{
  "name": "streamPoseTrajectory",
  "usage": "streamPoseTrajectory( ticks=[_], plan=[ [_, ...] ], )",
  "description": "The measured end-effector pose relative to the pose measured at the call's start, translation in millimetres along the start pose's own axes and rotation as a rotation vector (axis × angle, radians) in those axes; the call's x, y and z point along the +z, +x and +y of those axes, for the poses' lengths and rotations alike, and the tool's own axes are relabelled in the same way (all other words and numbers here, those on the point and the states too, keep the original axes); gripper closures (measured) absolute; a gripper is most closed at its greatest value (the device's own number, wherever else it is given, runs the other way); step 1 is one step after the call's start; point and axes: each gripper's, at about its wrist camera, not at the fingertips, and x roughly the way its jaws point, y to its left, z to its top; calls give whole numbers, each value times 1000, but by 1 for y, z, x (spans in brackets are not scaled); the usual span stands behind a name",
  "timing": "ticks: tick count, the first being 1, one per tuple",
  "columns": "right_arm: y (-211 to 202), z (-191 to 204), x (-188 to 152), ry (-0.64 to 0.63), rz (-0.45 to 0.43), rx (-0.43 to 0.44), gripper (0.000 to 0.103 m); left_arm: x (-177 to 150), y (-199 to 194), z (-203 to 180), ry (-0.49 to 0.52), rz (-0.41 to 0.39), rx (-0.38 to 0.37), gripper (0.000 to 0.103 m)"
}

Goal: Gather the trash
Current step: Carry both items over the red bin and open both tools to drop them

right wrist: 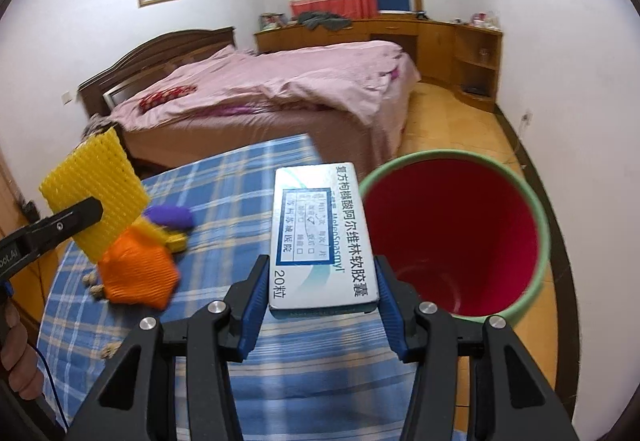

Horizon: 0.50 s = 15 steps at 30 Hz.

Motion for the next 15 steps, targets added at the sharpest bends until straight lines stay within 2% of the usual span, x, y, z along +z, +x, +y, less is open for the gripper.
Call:
streamPoseTrajectory(
  ticks=[15],
  plan=[
    [19,-105,1,156,17,-94,50,4,101,-85,138,122,-109,93]
  ],
)
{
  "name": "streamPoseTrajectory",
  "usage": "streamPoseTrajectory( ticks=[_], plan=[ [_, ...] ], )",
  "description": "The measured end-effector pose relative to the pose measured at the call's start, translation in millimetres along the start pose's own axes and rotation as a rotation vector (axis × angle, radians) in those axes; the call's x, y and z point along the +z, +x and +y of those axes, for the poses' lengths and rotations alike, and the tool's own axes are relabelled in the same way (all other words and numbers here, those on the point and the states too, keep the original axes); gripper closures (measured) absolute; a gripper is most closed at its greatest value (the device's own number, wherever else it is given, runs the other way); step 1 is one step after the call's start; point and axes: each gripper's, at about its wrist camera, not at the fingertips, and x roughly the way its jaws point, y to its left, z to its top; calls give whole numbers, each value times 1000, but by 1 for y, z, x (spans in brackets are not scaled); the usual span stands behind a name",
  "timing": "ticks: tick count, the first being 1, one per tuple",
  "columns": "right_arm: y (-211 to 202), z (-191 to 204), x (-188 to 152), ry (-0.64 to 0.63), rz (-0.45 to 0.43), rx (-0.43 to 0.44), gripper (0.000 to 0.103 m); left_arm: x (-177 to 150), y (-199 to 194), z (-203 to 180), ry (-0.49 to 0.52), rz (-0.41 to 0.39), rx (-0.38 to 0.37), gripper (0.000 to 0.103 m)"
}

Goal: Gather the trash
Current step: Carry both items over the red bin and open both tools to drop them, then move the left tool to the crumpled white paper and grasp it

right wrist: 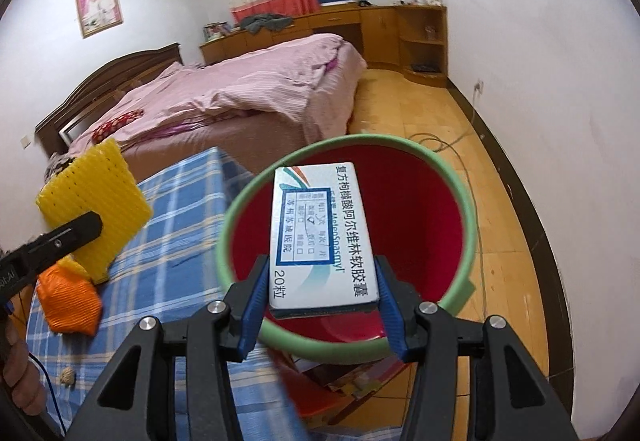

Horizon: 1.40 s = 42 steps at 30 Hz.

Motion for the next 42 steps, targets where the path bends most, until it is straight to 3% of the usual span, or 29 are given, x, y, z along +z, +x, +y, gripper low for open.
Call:
streamPoseTrajectory(
  ticks=[10,14,16,19,33,42],
  plan=[
    [20,-40,5,54,7,-21,49,5,57,-37,65,87,-55,92],
    [24,-46,5,65,5,-18,48,5,66,-41,78,107,-42,65],
    [25,-49,5,71,1,-14,43,4,68,-41,85,104,-36,64],
    [24,-49,5,78,-3,-10,43,3,67,-41,90,103,-28,64],
    [-4,-26,4,55,-44,28,42,2,16,-21,44,66,3,64],
    [-14,15,10,22,-56,85,35,8,-32,29,-3,6,108,64]
  ],
)
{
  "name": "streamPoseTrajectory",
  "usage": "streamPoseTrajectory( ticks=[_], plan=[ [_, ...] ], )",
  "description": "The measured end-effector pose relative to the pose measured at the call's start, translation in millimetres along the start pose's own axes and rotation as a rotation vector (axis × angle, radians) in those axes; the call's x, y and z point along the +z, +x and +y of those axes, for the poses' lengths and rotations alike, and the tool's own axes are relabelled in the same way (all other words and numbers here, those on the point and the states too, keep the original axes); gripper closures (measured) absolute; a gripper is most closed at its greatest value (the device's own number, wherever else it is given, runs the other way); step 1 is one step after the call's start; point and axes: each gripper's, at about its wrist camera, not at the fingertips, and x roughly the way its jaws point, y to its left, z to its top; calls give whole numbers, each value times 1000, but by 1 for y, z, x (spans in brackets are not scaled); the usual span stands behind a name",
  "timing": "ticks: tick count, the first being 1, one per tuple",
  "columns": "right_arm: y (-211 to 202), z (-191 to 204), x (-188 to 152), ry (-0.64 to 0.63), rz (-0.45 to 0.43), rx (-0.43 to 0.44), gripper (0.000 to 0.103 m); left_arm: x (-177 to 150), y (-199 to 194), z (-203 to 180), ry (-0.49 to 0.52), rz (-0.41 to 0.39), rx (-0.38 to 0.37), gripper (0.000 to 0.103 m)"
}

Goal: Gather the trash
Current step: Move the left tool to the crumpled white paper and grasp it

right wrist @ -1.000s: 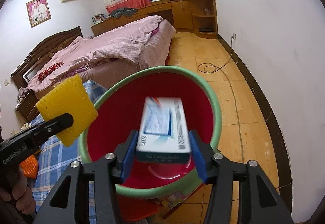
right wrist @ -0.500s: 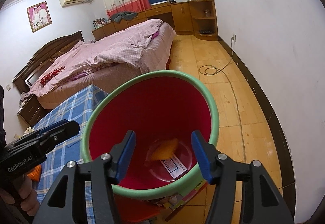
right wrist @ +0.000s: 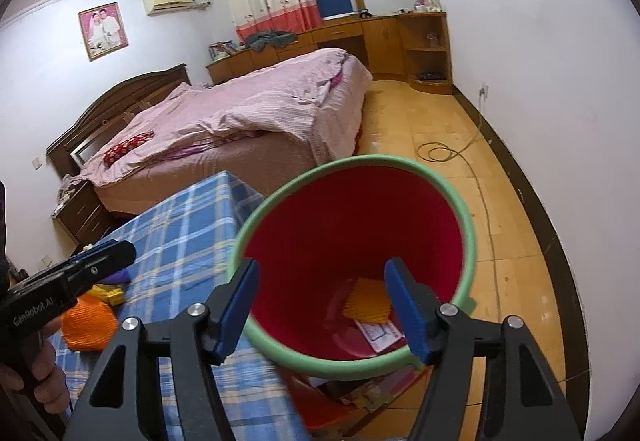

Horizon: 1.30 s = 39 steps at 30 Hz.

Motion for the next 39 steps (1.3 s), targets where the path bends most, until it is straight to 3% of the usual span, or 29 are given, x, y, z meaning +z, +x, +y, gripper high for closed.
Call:
streamPoseTrajectory(
  ticks=[9,19,24,28,39],
  plan=[
    [4,47,2,-51,8,51,31,6,-36,90,-81,-46,170,63],
    [26,96,1,-88,46,88,30,-4,-44,192,-182,-25,334,62],
    [40,113,2,-95,66,90,29,-7,-31,228,-216,-8,411,44],
    [54,127,1,-105,83,92,28,-7,-18,250,-222,9,446,43],
    [85,145,1,-116,128,98,27,-7,29,291,-235,94,454,42]
  ],
)
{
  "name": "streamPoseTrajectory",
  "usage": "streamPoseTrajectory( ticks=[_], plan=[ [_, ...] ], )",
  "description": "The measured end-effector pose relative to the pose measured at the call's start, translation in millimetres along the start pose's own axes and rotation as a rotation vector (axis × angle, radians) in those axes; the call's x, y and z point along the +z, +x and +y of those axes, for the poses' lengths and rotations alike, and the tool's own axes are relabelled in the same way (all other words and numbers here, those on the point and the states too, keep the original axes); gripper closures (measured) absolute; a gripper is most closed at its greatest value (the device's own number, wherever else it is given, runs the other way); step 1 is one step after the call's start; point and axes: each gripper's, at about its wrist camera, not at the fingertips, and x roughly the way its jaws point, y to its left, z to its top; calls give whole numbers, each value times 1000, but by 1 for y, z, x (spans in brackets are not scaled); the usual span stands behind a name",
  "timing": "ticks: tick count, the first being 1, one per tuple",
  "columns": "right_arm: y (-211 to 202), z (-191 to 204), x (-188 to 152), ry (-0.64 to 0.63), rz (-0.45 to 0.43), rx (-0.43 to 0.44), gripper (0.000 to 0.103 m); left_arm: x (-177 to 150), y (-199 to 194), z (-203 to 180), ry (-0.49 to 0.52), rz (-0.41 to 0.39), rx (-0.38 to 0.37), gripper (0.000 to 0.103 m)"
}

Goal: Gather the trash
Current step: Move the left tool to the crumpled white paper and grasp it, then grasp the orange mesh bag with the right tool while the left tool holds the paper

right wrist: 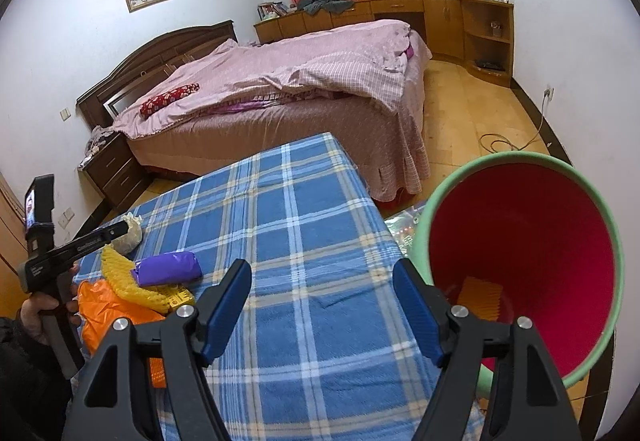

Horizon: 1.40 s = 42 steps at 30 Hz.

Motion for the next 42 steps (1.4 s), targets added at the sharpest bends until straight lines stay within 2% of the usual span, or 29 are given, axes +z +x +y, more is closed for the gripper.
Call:
streamPoseTrajectory(
  ticks=[5,8,12,18,28,35,37,42],
  plan=[
    [10,1,1,-2,13,-2,27,-2,15,6,-35,41,-15,44],
    [14,2,0,-2,22,-1,27,-5,20,10,-66,61,-34,62],
    [17,4,-2,-3,28,5,27,-8,12,11,-68,35,-54,75],
    [12,11,-5,-13,23,23,27,-14,-21,6,-53,-6,-93,76],
    [-4,40,-17,-52,22,95,27,-39,-99,1,-71,-84,-143,76],
    [-11,71,-35,-115,47,162,27,-65,-124,7,-94,-80,-121,76],
    [-11,80,-41,-136,62,180,21,-74,-129,9,-103,-78,-116,76],
    [-9,97,-56,-180,99,212,21,-93,-138,15,-123,-80,-99,76]
  ],
)
